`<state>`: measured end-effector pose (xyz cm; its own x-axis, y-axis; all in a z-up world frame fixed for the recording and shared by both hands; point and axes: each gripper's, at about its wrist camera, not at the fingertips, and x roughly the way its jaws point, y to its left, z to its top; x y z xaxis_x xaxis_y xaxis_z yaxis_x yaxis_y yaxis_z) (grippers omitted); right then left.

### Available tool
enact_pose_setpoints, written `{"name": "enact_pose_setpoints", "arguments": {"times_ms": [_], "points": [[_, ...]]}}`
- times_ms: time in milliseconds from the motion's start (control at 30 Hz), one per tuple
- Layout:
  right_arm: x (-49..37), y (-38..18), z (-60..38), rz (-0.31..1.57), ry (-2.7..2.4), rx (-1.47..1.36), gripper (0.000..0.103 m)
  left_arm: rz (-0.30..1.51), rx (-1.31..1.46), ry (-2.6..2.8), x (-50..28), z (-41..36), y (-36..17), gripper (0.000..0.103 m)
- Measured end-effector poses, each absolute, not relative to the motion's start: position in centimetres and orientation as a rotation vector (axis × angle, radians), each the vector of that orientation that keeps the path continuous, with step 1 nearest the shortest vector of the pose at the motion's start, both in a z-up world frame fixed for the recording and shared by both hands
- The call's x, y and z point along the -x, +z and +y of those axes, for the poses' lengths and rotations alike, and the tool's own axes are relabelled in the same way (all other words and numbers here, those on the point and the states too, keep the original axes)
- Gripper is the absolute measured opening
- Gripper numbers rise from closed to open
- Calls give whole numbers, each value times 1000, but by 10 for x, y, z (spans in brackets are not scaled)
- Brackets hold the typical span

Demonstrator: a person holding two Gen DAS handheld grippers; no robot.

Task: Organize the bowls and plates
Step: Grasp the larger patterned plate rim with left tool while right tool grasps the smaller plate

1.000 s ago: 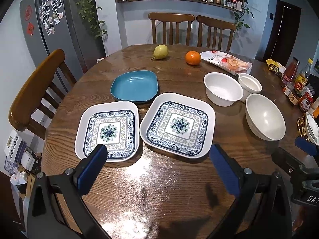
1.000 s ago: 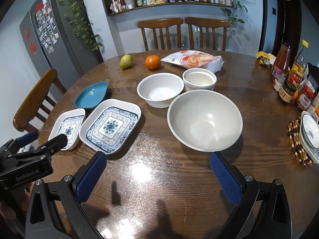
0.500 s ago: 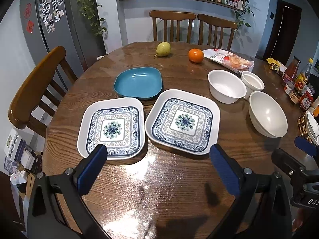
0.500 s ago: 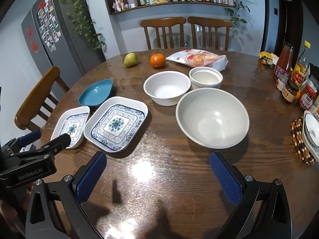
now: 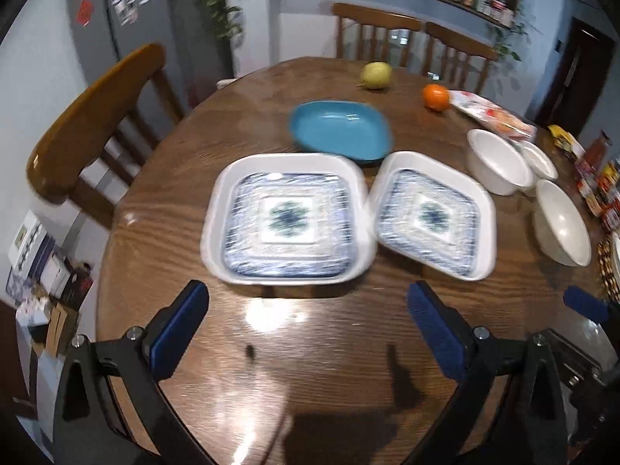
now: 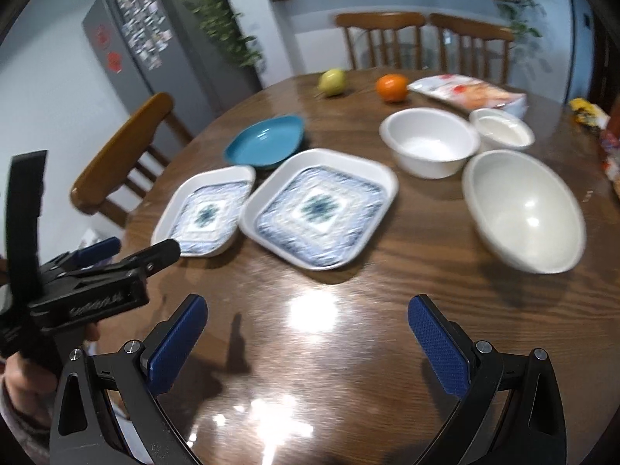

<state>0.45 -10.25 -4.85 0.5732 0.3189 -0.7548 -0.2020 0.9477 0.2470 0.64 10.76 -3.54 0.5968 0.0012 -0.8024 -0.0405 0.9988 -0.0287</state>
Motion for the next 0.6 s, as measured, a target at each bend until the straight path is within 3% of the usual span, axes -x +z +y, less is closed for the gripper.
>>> {"name": "enact_pose_setpoints", "arguments": {"times_ms": [167,300,500,600], "points": [[-15,-63,-70,977,411,-163,103,937,85,107,-10,147,-46,99],[-30,-77,-47,1032,471,-195,102,957,110,105,-22,171,-56,89],[-71,-103,-25,1102,483,-267,78,995,112,88,-48,183,-69,61],[-86,-114,-18,1119,448,-288,68,984,107,81,-58,187,-70,56]]}}
